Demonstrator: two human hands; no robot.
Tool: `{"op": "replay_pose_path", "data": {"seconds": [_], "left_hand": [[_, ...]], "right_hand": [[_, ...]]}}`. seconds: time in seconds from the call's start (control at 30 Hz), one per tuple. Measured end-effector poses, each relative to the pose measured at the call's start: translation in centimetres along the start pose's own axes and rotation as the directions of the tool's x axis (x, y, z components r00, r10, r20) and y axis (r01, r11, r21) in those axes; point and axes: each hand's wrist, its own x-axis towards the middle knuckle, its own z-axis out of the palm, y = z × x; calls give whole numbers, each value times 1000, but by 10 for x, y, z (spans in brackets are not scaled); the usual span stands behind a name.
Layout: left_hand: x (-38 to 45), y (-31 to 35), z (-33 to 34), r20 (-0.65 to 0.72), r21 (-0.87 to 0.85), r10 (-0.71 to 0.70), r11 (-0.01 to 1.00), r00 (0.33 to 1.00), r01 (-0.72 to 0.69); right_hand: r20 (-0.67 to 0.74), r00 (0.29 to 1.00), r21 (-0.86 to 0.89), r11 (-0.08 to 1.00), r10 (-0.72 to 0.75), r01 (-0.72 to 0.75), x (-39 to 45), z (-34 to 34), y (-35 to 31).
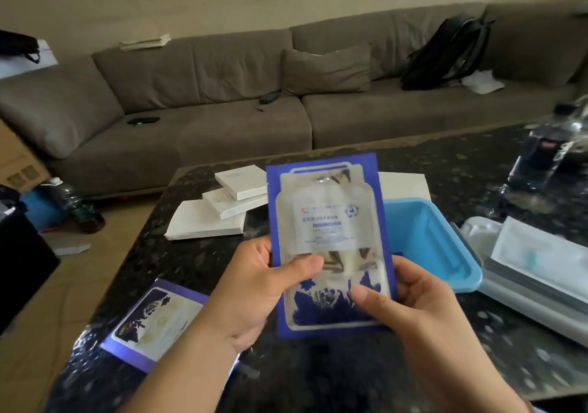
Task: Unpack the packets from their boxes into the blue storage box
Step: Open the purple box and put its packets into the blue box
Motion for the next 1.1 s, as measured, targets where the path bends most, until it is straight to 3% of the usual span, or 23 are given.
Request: {"op": "replay_pose_path", "data": {"seconds": [0.13,0.27,0.37,0.43,0.47,0.53,0.67,0.8,0.9,1.0,1.1], "left_hand": [[8,-3,12,-52,-50,44,998,998,-47],[35,19,0,-139,-174,82,979,987,-106],[63,31,-13,-164,17,195,981,967,-194],[78,31,-16,-102,225,200,959,974,-173],[85,30,-16,-73,334,186,930,980,-152],[99,28,-16,-41,524,156,844,987,-112],[119,20,-12,105,797,102,586,989,-145],[129,8,5,258,958,47,116,965,-262],[136,1,18,344,897,-63,-274,937,-347],[140,-7,27,348,796,-163,-468,923,-383],[141,-13,34,340,737,-238,-533,910,-415]], "right_hand": [[-45,999,-150,989,-12,5,6,-5,-3],[57,998,-438,899,34,-5,23,-27,-31],[-61,990,-474,877,-125,81,54,-48,-59],[-98,966,-639,760,-237,122,78,-60,-75],[-68,972,-730,675,-227,107,90,-65,-81],[6,997,-825,563,-71,45,107,-73,-86],[70,980,-922,388,186,-8,122,-78,-72],[60,960,-978,209,272,2,137,-75,-51],[40,948,-997,-50,317,58,148,-66,-40],[-11,921,-983,-172,390,61,150,-59,-28],[-47,899,-973,-225,434,58,149,-59,-19]]}}
